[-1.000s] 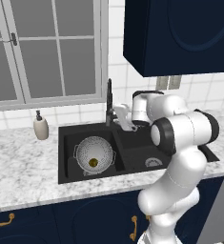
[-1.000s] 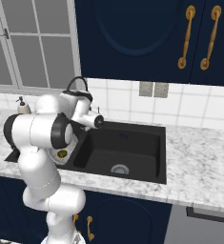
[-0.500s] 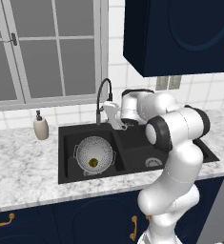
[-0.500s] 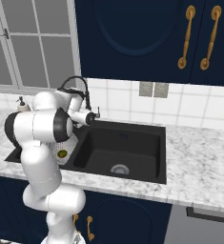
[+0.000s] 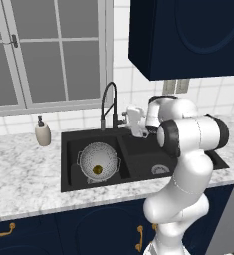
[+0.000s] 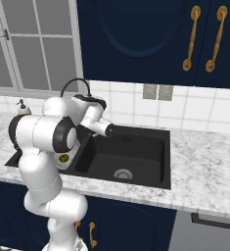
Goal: Put the colander in the sink, put the kiwi in the colander, and turn on the sink faucet and pour water over the colander.
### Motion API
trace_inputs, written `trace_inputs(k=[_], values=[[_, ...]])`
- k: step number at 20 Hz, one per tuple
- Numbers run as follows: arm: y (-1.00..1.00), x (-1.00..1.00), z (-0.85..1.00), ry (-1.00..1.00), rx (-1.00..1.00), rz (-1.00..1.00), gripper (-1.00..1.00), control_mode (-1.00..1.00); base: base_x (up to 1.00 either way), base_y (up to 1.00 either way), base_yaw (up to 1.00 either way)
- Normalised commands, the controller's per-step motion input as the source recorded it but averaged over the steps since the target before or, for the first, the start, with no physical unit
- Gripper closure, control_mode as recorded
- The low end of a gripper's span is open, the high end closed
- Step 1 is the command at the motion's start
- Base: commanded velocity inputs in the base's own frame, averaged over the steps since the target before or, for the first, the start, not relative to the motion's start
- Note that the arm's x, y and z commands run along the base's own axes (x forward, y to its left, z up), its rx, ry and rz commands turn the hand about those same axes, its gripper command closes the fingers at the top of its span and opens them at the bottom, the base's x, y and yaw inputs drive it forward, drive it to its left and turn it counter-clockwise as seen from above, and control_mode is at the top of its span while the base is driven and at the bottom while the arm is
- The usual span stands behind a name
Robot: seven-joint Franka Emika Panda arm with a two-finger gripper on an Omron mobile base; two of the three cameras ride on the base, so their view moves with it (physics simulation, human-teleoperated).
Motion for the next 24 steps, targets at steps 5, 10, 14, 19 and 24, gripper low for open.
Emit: trace_inputs(k=[5,10,14,19,24], values=[[-0.91,-0.01,0.1,0.25,0.24,-0.09,-1.0,-1.0,0.0,0.0,0.0],[-0.66,0.0,0.02,0.24,0.38,-0.13,-1.0,-1.0,0.0,0.0,0.0],[-0.27,0.0,0.0,0.45,0.36,-0.07,-1.0,-1.0,0.0,0.0,0.0],[-0.12,0.02,0.0,0.67,0.31,-0.01,-1.0,-1.0,0.0,0.0,0.0],[0.0,0.19,-0.1,0.64,0.29,0.0,-1.0,-1.0,0.0,0.0,0.0]])
